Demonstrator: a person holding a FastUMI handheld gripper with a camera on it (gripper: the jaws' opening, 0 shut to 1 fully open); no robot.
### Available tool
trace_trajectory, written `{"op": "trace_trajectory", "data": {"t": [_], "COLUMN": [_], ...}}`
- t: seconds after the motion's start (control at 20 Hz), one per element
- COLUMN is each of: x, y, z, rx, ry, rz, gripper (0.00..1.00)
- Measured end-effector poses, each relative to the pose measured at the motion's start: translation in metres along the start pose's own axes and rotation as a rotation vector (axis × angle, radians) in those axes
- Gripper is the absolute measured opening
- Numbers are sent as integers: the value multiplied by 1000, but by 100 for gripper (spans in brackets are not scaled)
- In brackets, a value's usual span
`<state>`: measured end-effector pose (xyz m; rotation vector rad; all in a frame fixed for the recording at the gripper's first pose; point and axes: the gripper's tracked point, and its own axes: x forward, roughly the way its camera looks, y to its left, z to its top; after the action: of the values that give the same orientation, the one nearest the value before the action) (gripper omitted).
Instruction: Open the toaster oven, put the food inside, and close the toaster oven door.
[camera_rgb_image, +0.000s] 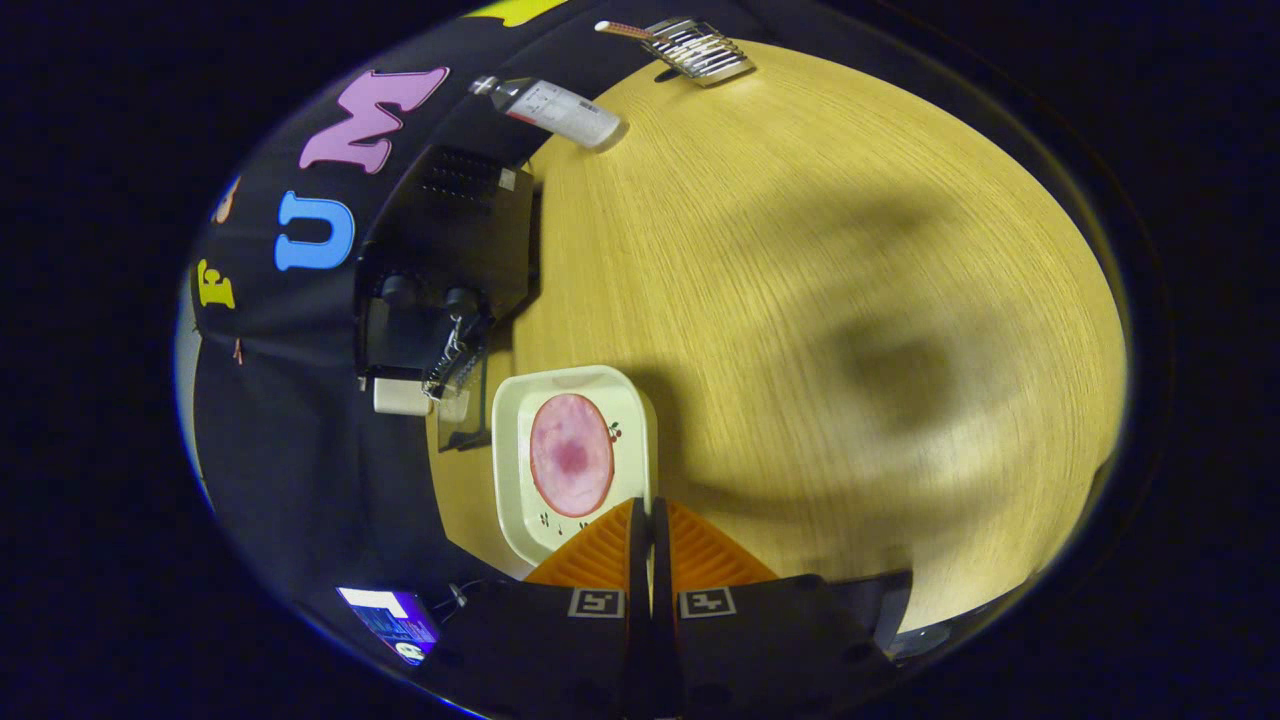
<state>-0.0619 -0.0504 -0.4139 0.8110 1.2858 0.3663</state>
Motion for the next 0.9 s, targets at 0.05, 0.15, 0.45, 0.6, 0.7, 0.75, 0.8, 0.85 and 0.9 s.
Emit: {"op": "trace_trajectory", "data": {"t": [0.05, 0.15, 0.45, 0.6, 0.7, 0.75, 0.8, 0.85, 0.9], "x": [-3, -5, 11, 30, 47, 55, 63, 69, 78], "y": [10, 32, 108, 141, 156, 167, 177, 187, 198], "z": [-2, -8, -46, -60, -65, -66, -67, -69, -67], "rx": [12, 28, 76, 58, 59, 72, 85, 98, 110], "ry": [-21, -53, -103, -124, -148, -163, -180, -198, -214], "rz": [7, 13, 57, 73, 53, 48, 44, 40, 35], "gripper": [6, 6, 6, 6, 6, 6, 6, 6, 6]}}
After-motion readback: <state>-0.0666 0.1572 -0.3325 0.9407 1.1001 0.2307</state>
